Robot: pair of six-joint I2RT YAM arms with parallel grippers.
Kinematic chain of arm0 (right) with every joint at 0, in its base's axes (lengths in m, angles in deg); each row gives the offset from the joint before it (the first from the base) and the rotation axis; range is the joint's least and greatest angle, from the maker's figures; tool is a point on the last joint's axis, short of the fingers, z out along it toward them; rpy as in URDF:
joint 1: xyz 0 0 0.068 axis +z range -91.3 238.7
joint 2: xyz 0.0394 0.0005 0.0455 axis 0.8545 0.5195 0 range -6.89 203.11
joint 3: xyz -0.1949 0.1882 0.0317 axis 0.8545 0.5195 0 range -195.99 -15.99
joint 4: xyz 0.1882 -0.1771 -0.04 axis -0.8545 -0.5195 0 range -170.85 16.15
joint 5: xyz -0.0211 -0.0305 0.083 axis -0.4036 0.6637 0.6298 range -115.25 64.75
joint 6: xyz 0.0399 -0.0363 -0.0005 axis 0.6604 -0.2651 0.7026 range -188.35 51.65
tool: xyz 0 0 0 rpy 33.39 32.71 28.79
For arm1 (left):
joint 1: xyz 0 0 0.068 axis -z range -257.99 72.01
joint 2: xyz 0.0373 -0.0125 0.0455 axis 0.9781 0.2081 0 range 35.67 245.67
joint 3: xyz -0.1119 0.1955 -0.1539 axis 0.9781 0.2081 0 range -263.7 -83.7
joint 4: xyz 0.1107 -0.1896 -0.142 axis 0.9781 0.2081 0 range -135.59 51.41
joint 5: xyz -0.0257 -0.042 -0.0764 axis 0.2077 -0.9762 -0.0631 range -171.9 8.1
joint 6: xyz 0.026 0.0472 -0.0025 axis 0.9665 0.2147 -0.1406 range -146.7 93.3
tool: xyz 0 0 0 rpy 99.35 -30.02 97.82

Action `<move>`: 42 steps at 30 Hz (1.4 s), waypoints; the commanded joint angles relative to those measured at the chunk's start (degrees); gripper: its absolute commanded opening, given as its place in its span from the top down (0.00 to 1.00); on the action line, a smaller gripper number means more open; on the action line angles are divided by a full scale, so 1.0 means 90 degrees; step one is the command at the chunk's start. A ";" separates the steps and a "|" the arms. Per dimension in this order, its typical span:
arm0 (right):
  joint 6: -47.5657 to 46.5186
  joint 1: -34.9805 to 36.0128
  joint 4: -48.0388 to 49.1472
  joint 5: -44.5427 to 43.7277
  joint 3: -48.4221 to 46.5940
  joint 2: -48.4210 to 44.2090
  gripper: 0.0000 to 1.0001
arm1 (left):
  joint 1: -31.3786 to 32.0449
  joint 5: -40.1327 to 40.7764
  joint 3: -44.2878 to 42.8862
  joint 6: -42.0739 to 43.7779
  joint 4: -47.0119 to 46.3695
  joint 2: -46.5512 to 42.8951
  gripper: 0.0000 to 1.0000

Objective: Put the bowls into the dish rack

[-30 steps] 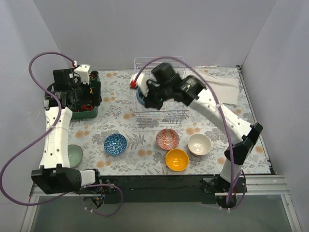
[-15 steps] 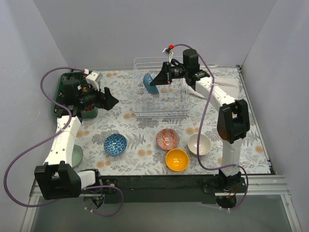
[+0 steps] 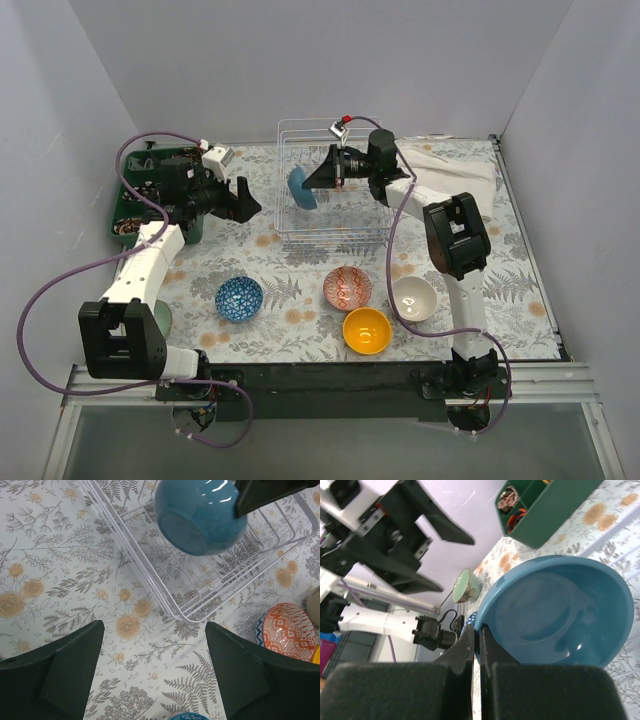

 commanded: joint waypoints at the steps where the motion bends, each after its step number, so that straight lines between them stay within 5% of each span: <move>1: 0.0266 0.0104 0.0527 -0.0253 -0.0352 0.0286 0.99 | 0.0192 0.0191 -0.0143 0.0077 -0.0139 -0.0190 0.17; 10: 0.0374 0.0377 0.0351 -0.0946 -0.0665 0.0696 0.99 | 0.0251 0.0298 -0.0065 0.0067 -0.0100 -0.0151 0.15; 19: 0.0403 0.0377 0.0068 -0.2539 0.0564 0.0150 0.99 | 0.0378 0.0337 -0.0250 0.0097 -0.0032 0.0006 0.15; 42: 0.0091 0.0114 -0.0401 -0.2374 0.1571 0.0032 0.99 | 0.0613 0.0474 -0.0143 0.0155 -0.0119 -0.0151 0.13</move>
